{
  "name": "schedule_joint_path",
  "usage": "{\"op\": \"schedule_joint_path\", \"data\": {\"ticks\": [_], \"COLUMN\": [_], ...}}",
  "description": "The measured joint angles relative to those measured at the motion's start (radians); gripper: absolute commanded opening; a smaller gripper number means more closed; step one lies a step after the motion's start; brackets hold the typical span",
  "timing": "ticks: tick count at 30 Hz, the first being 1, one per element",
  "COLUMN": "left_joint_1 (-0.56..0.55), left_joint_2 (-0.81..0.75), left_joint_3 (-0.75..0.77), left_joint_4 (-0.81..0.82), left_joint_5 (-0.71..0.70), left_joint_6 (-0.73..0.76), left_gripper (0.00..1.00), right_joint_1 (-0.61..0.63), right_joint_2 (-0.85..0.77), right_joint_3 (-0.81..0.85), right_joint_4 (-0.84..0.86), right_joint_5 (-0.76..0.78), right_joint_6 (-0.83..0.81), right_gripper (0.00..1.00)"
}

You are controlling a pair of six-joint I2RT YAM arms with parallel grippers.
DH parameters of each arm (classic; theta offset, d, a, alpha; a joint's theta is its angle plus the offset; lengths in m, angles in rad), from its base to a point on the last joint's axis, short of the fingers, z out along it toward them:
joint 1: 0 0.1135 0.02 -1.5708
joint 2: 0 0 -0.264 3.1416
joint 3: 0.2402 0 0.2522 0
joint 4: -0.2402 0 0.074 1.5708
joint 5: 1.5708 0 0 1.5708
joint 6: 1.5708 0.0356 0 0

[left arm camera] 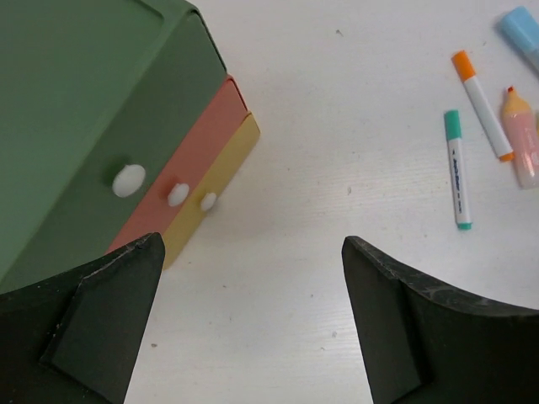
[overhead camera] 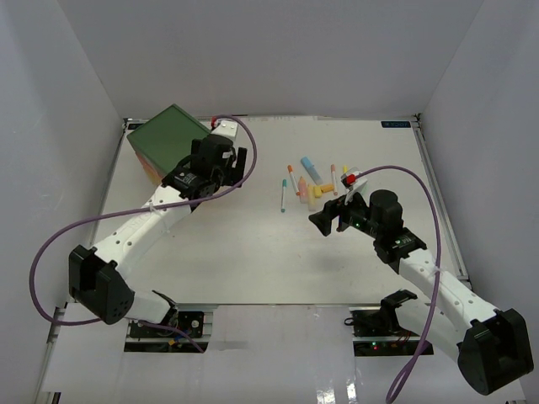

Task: Sort the stationery into containers
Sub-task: Open the drawer in the storage box.

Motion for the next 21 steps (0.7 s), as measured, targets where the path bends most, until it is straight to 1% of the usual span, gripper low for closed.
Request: {"op": "schedule_joint_path", "data": {"ticks": [3,7,11,15,21], "left_joint_1": [-0.054,-0.098,-0.097,-0.093,-0.072], "left_joint_2": [0.03,0.124,0.201,0.222,0.236], "left_joint_3": [-0.029,-0.058,-0.095,-0.136,-0.14], "left_joint_4": [-0.002,-0.002,0.018,0.081,0.184], "left_joint_5": [-0.046,-0.127,-0.212,-0.27,-0.285], "left_joint_6": [0.003,0.031,0.096,0.192,0.32], "left_gripper": [0.97,0.97,0.98,0.98,0.98], "right_joint_1": [0.0,0.0,0.0,0.0,0.0], "right_joint_2": [-0.008,-0.017,-0.019,-0.021,-0.024], "right_joint_3": [0.0,-0.008,-0.017,-0.017,-0.017], "right_joint_4": [0.0,0.001,-0.001,0.0,0.0], "right_joint_5": [0.0,0.0,0.0,0.0,0.0], "right_joint_6": [0.0,0.0,0.0,0.0,-0.001], "right_gripper": [0.9,0.9,0.9,0.9,0.9]}}
